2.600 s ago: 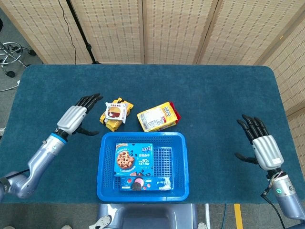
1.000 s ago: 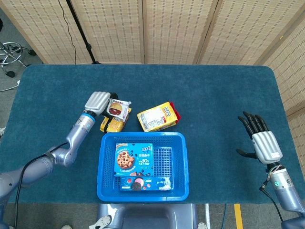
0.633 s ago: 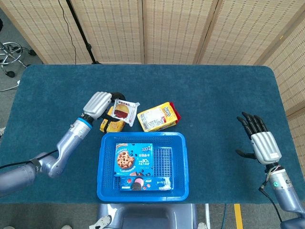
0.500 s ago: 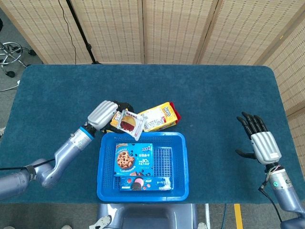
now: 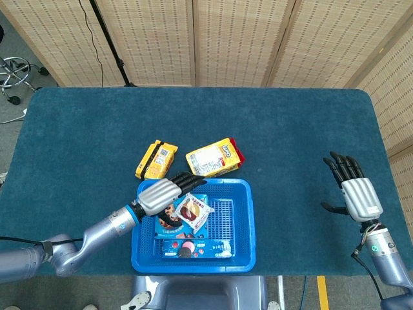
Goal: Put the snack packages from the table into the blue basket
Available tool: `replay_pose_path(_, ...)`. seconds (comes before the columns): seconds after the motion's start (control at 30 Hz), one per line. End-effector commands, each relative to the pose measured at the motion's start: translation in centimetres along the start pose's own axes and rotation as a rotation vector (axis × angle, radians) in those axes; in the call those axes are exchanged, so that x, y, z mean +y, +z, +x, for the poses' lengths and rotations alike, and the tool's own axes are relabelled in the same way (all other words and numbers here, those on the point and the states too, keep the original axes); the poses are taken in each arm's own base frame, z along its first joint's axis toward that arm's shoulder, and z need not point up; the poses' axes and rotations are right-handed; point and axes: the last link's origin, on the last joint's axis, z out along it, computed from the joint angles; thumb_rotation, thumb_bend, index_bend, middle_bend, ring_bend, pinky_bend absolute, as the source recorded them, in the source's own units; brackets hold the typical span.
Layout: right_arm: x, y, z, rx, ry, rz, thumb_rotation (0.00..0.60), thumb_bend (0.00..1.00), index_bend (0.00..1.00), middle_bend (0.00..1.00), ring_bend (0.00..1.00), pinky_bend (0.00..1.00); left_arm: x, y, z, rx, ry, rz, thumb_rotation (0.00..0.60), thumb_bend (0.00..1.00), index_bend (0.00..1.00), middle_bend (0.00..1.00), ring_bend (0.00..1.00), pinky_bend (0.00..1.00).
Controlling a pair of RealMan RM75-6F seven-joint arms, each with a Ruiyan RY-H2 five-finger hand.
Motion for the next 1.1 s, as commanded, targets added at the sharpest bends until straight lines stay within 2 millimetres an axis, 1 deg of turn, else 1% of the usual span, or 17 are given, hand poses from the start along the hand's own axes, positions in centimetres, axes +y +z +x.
replay_pose_path(0.03, 0.0, 0.0, 0.0, -0.001, 0.002, -0.001, 0.6, 0.0, 0.0, 0.0, 0.0, 0.03, 0.7, -0.1, 0.8, 0.153, -0.064, -0.001, 0.6, 0.0, 0.0, 0.0, 0.0, 0.0)
replay_pose_path(0.1, -0.1, 0.0, 0.0, -0.001, 0.003, 0.0, 0.6, 0.0, 0.0, 0.0, 0.0, 0.03, -0.5, -0.5, 2.2, 0.217, -0.068, 0.055, 0.6, 0.0, 0.0, 0.0, 0.0, 0.0)
replay_pose_path(0.13, -0.1, -0.1, 0.1, 0.0, 0.004, 0.0, 0.6, 0.0, 0.0, 0.0, 0.0, 0.03, -1.4, -1.0, 3.2, 0.249, -0.092, 0.099, 0.6, 0.0, 0.0, 0.0, 0.0, 0.0)
replay_pose_path(0.17, -0.1, -0.1, 0.1, 0.0, 0.004, 0.0, 0.6, 0.0, 0.0, 0.0, 0.0, 0.03, -1.9, -1.2, 3.8, 0.263, -0.11, 0.123, 0.6, 0.0, 0.0, 0.0, 0.0, 0.0)
replay_pose_path(0.23, -0.1, -0.1, 0.1, -0.001, 0.007, 0.002, 0.6, 0.0, 0.0, 0.0, 0.0, 0.03, -3.9, -2.1, 5.9, 0.315, -0.158, 0.201, 0.6, 0.0, 0.0, 0.0, 0.0, 0.0)
replay_pose_path(0.27, -0.2, -0.1, 0.0, -0.003, 0.008, 0.003, 0.6, 0.0, 0.0, 0.0, 0.0, 0.03, -4.8, -2.4, 6.6, 0.331, -0.165, 0.23, 0.6, 0.0, 0.0, 0.0, 0.0, 0.0)
replay_pose_path(0.3, -0.2, -0.1, 0.0, -0.005, 0.009, 0.005, 0.6, 0.0, 0.0, 0.0, 0.0, 0.03, -5.6, -2.6, 7.1, 0.341, -0.165, 0.259, 0.6, 0.0, 0.0, 0.0, 0.0, 0.0)
replay_pose_path(0.37, -0.4, -0.1, -0.1, -0.009, 0.009, 0.011, 0.6, 0.0, 0.0, 0.0, 0.0, 0.03, -7.2, -2.7, 7.5, 0.341, -0.173, 0.316, 0.6, 0.0, 0.0, 0.0, 0.0, 0.0)
replay_pose_path(0.4, -0.4, -0.1, -0.1, -0.01, 0.009, 0.012, 0.6, 0.0, 0.0, 0.0, 0.0, 0.03, -7.7, -2.6, 7.4, 0.332, -0.176, 0.333, 0.6, 0.0, 0.0, 0.0, 0.0, 0.0)
replay_pose_path(0.5, -0.8, 0.0, -0.2, -0.015, 0.012, 0.021, 0.6, 0.0, 0.0, 0.0, 0.0, 0.03, -9.4, -2.0, 6.4, 0.299, -0.214, 0.388, 0.6, 0.0, 0.0, 0.0, 0.0, 0.0)
replay_pose_path(0.63, -1.0, 0.0, -0.3, -0.018, 0.01, 0.027, 0.6, 0.0, 0.0, 0.0, 0.0, 0.03, -11.0, -0.5, 4.9, 0.28, -0.273, 0.434, 0.6, 0.0, 0.0, 0.0, 0.0, 0.0)
replay_pose_path(0.7, -1.0, 0.0, -0.4, -0.019, 0.011, 0.026, 0.6, 0.0, 0.0, 0.0, 0.0, 0.03, -11.3, 0.1, 4.4, 0.275, -0.284, 0.447, 0.6, 0.0, 0.0, 0.0, 0.0, 0.0)
replay_pose_path(0.77, -0.8, 0.1, -0.3, -0.02, 0.012, 0.022, 0.6, 0.0, 0.0, 0.0, 0.0, 0.03, -11.9, 1.1, 3.8, 0.261, -0.283, 0.471, 0.6, 0.0, 0.0, 0.0, 0.0, 0.0)
replay_pose_path(0.97, -0.6, 0.0, -0.2, -0.019, 0.016, 0.014, 0.6, 0.0, 0.0, 0.0, 0.0, 0.03, -13.0, 2.6, 3.1, 0.266, -0.305, 0.533, 0.6, 0.0, 0.0, 0.0, 0.0, 0.0)
replay_pose_path(1.1, -0.5, 0.0, -0.2, -0.017, 0.017, 0.014, 0.6, 0.0, 0.0, 0.0, 0.0, 0.03, -13.4, 3.5, 2.5, 0.24, -0.318, 0.56, 0.6, 0.0, 0.0, 0.0, 0.0, 0.0)
